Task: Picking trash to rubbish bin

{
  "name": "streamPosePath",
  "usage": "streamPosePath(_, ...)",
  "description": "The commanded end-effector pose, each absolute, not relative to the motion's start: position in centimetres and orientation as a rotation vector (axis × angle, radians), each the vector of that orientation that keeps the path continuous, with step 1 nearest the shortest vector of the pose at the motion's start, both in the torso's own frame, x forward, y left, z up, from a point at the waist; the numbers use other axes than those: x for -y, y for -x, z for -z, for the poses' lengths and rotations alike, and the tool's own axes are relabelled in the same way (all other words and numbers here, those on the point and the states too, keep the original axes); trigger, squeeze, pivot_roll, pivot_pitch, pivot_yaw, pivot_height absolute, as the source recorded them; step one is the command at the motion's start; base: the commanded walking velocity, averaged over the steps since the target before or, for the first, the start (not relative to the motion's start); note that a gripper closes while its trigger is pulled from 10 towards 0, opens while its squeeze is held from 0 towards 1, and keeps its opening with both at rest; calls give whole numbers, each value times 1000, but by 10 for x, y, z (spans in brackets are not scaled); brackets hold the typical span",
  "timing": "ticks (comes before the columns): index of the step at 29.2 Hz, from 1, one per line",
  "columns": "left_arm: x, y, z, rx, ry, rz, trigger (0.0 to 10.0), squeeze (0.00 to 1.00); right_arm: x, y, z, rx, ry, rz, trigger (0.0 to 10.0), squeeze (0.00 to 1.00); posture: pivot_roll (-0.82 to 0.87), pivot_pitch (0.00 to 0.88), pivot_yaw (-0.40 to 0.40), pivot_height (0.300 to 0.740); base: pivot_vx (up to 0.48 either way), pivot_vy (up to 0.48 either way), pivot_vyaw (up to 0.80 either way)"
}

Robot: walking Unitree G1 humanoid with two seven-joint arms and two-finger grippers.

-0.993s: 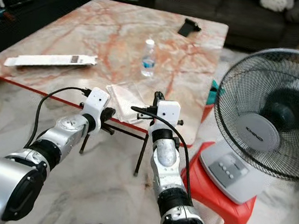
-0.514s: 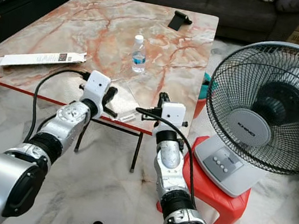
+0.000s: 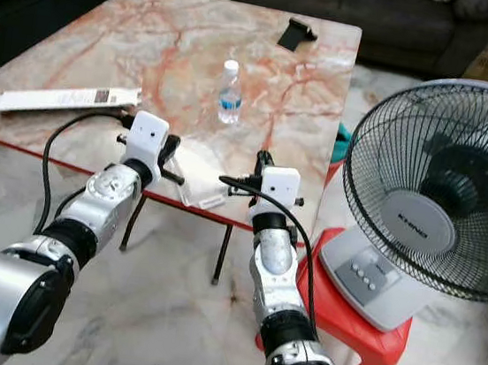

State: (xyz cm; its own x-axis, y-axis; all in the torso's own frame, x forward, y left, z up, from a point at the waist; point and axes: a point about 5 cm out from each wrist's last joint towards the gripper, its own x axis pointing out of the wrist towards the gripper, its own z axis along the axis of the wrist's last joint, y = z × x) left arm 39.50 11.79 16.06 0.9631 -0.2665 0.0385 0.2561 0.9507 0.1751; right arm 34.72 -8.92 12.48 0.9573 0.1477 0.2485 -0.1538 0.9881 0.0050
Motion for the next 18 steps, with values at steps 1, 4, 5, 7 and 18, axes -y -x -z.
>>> streamPosePath(1,-126,-396,-164,81,-159,234,10000,0,84,-350,-131,265,-3,-176,10000,0,35,90,26,740,315,0,0)
streamPosePath(4,-126,-396,-166,96,-156,231,10000,0,83,-350,-132,268,8,-184,10000,0,37,93,22,740,321,0,146)
streamPosePath(5,-126,-396,-166,96,-156,231,10000,0,83,-350,-132,268,8,-184,10000,0,37,93,22,740,326,0,438)
streamPosePath(7,-126,-396,-167,103,-156,227,10000,0,83,-350,-131,268,14,-188,10000,0,39,93,20,740,326,0,506)
streamPosePath(18,-126,-396,-169,116,-145,221,10000,0,83,-351,-132,260,-8,-194,10000,0,43,97,11,740,327,0,77)
